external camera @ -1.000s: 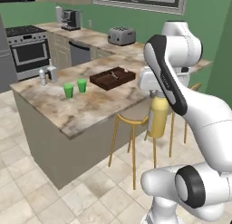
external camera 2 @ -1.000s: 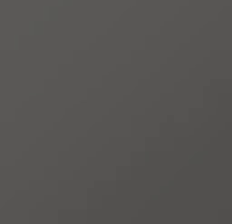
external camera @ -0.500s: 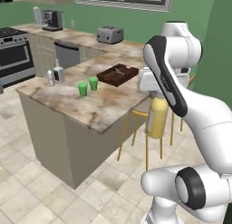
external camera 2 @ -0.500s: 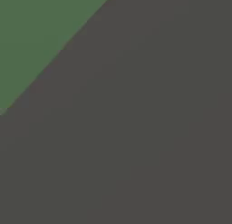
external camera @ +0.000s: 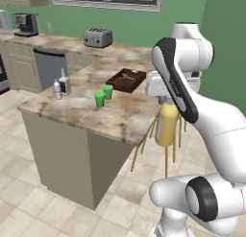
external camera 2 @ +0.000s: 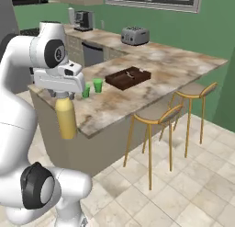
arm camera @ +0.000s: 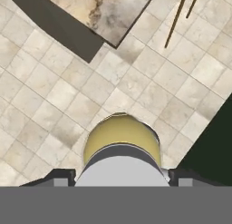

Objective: Place the drinks on the dining counter in a tight cluster.

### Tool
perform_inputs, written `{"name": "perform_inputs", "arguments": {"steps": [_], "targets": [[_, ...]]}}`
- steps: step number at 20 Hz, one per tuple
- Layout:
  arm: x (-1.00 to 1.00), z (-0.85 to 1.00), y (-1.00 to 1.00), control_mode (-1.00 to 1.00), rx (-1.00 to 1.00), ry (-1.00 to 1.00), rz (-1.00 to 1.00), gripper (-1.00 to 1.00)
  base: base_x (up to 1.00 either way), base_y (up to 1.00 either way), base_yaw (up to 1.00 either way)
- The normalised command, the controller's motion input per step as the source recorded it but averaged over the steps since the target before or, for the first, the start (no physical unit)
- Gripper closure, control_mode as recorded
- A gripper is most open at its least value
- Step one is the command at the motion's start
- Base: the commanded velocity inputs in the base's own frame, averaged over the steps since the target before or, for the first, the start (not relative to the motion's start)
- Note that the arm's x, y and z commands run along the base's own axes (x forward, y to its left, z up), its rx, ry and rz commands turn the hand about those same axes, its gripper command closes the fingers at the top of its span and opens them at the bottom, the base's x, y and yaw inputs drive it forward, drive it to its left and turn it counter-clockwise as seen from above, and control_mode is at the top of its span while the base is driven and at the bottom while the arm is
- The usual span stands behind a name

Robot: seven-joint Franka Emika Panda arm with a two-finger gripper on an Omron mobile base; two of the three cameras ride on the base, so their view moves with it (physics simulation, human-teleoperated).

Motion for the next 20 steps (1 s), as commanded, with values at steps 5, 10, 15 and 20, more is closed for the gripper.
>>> {"name": "perform_inputs", "arguments": {"steps": [5,10,15,20], "targets": [[0.00,0.00,0.00,1.00,0.00,0.00,0.00,1.00,0.15,1.00,-0.40],[0.00,0.00,0.00,1.00,0.00,0.00,0.00,1.00,0.20,1.00,-0.43],[0.00,0.00,0.00,1.00,0.00,0.00,0.00,1.00,0.25,1.00,-0.44],[0.00,0.00,0.00,1.00,0.00,0.00,0.00,1.00,0.18,1.00,-0.43]]}}
